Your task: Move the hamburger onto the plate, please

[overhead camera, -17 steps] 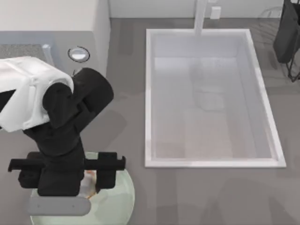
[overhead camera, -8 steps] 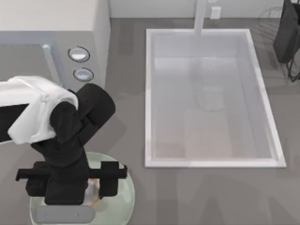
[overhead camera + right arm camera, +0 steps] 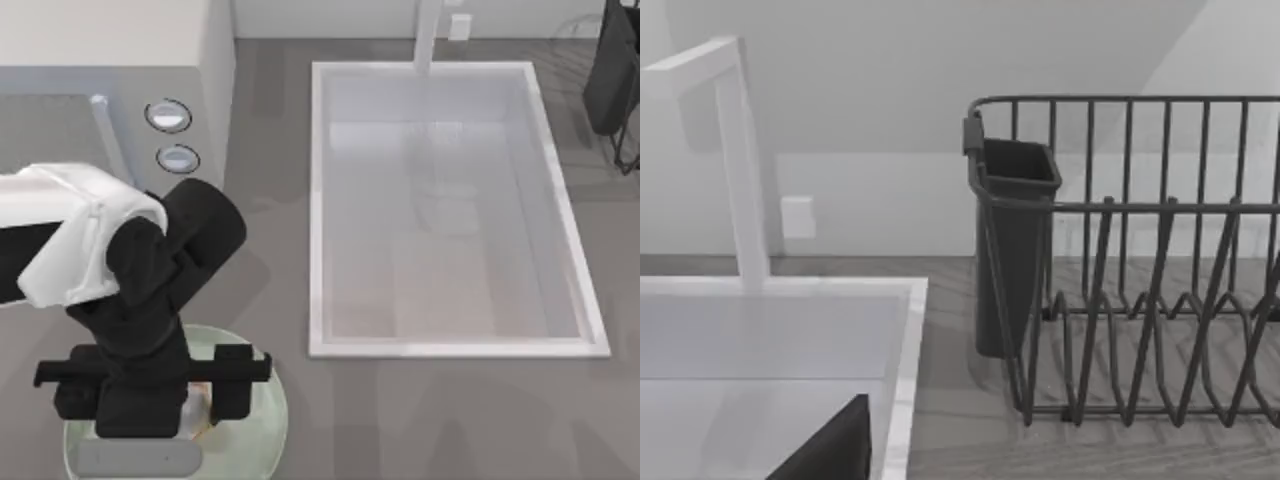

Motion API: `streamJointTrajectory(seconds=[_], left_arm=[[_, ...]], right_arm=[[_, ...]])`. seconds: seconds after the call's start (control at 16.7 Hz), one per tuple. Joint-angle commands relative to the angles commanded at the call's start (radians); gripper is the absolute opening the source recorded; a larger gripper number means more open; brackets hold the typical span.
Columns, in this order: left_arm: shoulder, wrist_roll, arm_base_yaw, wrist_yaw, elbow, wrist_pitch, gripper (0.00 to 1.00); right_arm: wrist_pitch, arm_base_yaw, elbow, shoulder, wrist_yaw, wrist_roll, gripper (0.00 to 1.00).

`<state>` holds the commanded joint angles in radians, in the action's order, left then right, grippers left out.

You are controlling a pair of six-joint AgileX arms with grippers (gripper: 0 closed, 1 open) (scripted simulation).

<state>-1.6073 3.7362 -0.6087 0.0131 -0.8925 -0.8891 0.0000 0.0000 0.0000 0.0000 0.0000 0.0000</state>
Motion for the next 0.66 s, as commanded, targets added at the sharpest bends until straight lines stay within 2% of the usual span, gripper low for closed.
streamJointTrajectory(seconds=[0.3, 0.66], left_arm=[[0.000, 0.000, 0.000, 0.000, 0.000, 0.000, 0.98], [0.000, 0.000, 0.000, 0.000, 0.000, 0.000, 1.00]], right_arm=[[0.000, 0.000, 0.000, 0.000, 0.000, 0.000, 1.00], [0.000, 0.000, 0.000, 0.000, 0.000, 0.000, 1.00]])
